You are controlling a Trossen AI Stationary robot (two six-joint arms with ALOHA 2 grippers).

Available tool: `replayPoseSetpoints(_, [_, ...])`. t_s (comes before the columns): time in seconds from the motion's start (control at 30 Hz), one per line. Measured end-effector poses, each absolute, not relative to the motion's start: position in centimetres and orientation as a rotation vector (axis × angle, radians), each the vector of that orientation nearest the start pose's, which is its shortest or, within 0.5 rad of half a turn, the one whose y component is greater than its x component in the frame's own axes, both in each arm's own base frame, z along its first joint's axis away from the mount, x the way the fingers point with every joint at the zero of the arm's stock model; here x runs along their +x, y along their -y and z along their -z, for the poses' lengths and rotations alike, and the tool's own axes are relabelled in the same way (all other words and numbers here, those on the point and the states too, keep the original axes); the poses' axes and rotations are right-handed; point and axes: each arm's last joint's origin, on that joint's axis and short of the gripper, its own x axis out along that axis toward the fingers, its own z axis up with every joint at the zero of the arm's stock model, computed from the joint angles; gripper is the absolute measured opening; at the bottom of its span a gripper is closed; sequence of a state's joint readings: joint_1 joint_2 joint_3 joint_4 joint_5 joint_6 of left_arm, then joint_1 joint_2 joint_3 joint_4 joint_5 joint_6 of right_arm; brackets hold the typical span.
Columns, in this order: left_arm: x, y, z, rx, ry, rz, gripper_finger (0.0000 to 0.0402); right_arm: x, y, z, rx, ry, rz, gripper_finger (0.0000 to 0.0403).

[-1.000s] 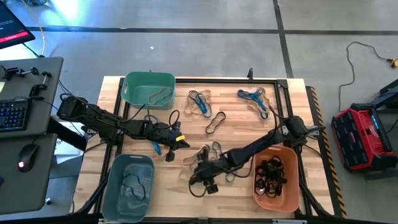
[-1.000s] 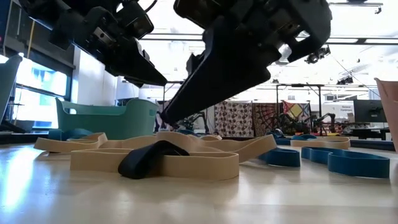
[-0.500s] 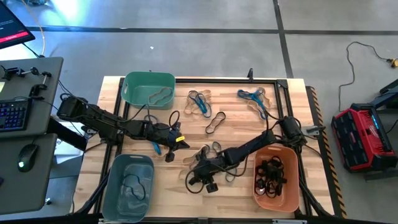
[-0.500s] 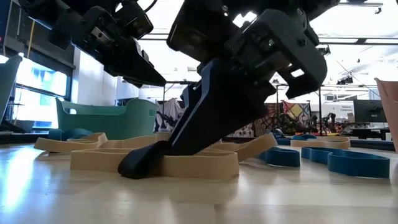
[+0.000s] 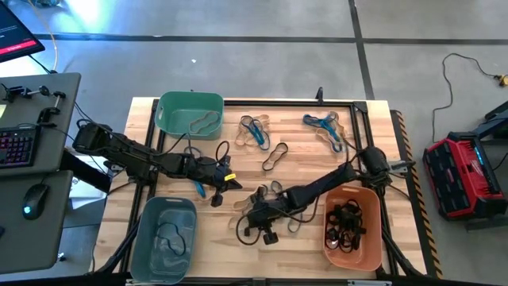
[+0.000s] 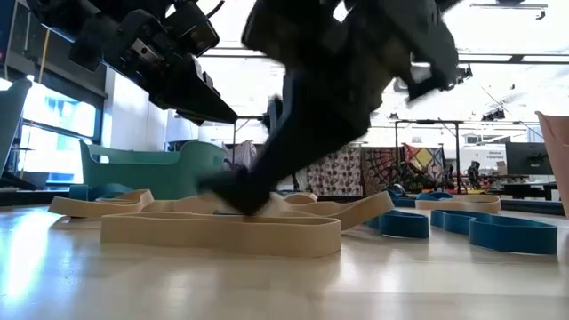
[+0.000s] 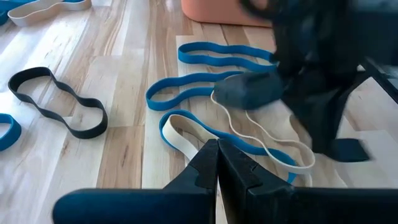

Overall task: Sort rubber bands into baskets
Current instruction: Put the black rubber band into the orange bin

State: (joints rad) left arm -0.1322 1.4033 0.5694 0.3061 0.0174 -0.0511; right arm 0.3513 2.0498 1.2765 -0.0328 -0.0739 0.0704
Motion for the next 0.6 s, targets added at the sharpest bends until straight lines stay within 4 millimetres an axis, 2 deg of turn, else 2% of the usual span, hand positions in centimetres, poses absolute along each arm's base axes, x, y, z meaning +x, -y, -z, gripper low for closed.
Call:
replayPoseSetpoints(0.17, [26.6, 3.6, -17.4, -0.019, -0.532, 0.133, 0.0, 38.4, -15.4, -17.7, -0.087, -0.874, -0.311, 0.0006])
replayPoseSetpoints(0.3, [26.6, 3.6, -17.4, -0.02, -0.533, 0.133, 0.0, 36.1, -15.8, -20.8, -0.068, -0.958, -0.228, 0.0002])
replayPoseSetpoints(0.43, [26.6, 3.6, -17.4, -0.019, -0.534, 0.133, 0.0, 32.6, -16.2, -23.0, 0.031, -1.092, -0.112, 0.0002])
replayPoseSetpoints(0.6, [26.6, 3.6, -17.4, -0.019, -0.532, 0.133, 0.0, 27.0, -16.4, -25.0, 0.196, -1.334, 0.18, 0.0001])
